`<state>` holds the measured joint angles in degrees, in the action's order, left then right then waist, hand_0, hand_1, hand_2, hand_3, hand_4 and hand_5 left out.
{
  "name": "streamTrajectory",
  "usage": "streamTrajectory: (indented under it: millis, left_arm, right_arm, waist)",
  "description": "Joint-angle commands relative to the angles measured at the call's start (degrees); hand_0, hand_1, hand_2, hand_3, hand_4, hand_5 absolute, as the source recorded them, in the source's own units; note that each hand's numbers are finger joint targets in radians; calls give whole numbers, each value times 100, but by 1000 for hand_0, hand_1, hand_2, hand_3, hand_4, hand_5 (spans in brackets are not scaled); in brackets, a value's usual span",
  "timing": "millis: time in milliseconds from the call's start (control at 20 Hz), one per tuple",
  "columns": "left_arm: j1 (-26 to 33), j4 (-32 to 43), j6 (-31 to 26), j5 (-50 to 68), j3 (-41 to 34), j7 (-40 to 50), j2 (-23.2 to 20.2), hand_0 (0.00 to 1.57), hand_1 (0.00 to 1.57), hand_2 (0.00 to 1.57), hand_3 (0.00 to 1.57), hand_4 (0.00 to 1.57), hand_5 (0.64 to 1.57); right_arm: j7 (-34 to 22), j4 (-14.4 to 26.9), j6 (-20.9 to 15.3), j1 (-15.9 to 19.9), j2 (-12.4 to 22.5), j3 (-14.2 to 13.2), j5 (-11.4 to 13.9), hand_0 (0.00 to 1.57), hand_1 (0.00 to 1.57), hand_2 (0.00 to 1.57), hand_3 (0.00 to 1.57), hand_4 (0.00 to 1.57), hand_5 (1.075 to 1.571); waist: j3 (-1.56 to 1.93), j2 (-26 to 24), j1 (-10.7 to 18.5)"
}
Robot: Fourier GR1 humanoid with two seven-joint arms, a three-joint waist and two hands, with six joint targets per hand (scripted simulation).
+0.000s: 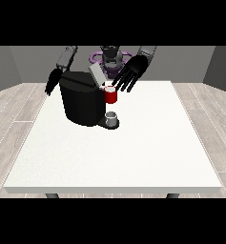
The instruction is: Insert the coffee pod into the coffee machine and close the lid
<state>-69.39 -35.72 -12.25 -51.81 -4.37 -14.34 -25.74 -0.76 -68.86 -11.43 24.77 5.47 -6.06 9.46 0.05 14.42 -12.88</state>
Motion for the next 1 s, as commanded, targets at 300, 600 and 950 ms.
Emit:
streamTrajectory:
  millis: [300, 600, 950]
  left_arm:
    - [1201, -160, -120, 1626, -1115, -453, 1209, 0, 0, 0, 0, 198, 1571]
    - [2371, 35, -411, 2850, -1970, -581, 2155, 0, 0, 0, 0, 69, 1571]
    - [3449, -3, -522, 2815, -1759, -494, 2349, 0, 0, 0, 0, 323, 1571]
  right_arm:
    - [293, 434, -10, -981, 24, -233, -124, 0, 0, 0, 0, 0, 1571]
    - [388, 501, -79, -1731, 31, -324, -127, 0, 0, 0, 0, 0, 1571]
    - [408, -12, 315, -1656, -205, -68, -383, 0, 0, 0, 0, 0, 1571]
  waist:
    - [-19, -1177, 988]
    - [-15, -2326, 1543]
    - [-4, -3070, 1908]
